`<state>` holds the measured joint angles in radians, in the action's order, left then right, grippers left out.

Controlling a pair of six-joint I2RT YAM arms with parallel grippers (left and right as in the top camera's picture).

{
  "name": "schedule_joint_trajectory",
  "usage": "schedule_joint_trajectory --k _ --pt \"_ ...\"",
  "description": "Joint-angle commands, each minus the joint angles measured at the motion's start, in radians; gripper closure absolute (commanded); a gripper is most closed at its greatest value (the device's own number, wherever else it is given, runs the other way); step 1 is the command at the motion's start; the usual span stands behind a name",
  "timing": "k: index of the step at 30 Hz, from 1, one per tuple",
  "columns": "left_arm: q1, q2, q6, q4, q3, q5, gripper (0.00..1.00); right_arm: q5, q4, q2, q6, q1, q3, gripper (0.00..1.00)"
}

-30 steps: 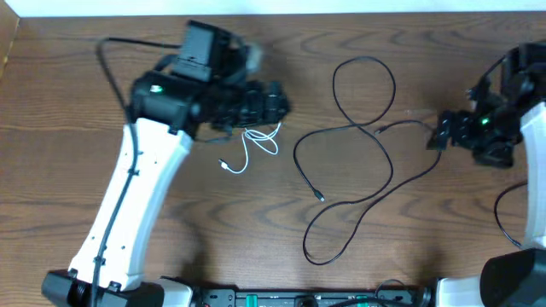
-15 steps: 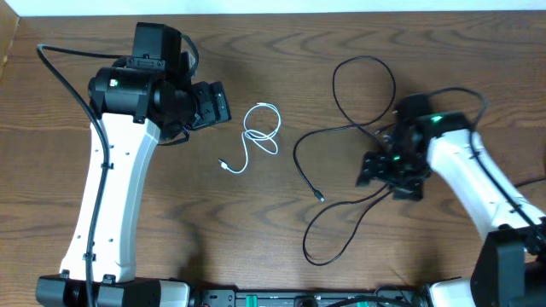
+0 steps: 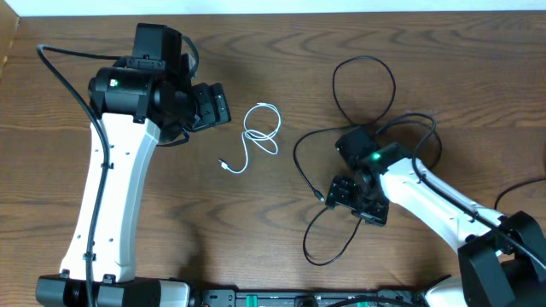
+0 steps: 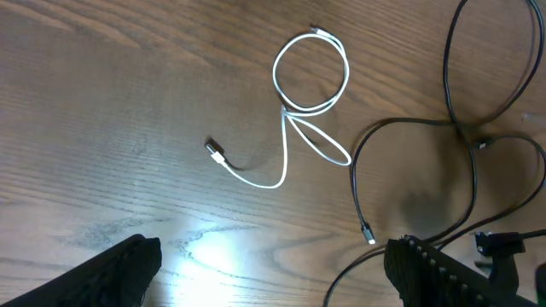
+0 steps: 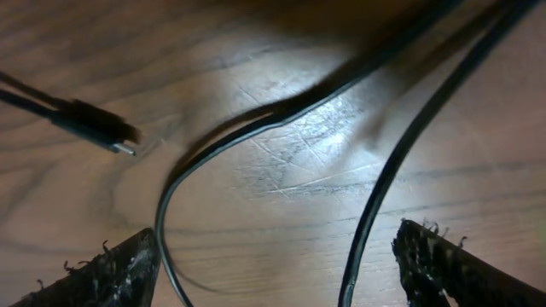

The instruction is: Untangle cables

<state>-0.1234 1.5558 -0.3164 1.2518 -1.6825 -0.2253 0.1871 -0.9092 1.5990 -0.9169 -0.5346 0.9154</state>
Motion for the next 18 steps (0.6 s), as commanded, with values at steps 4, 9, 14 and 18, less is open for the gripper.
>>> schedule_joint_trajectory --k 4,9,14,18 --pt "0.005 -0.006 0.01 0.005 -0.005 0.017 0.11 -0.054 0.002 -0.005 -0.101 -0.055 -0.031 0.16" --pt "0.005 -0.006 0.01 0.005 -0.005 0.017 0.11 -0.113 0.047 -0.003 -0.142 -0.079 -0.04 0.15" --pt "0.005 -0.006 0.01 0.013 -0.005 0.017 0.11 -0.177 0.095 -0.003 -0.179 -0.098 -0.04 0.18" --pt "0.005 -0.006 0.01 0.017 -0.005 0.017 0.11 -0.25 0.132 0.008 -0.205 -0.132 -0.04 0.19"
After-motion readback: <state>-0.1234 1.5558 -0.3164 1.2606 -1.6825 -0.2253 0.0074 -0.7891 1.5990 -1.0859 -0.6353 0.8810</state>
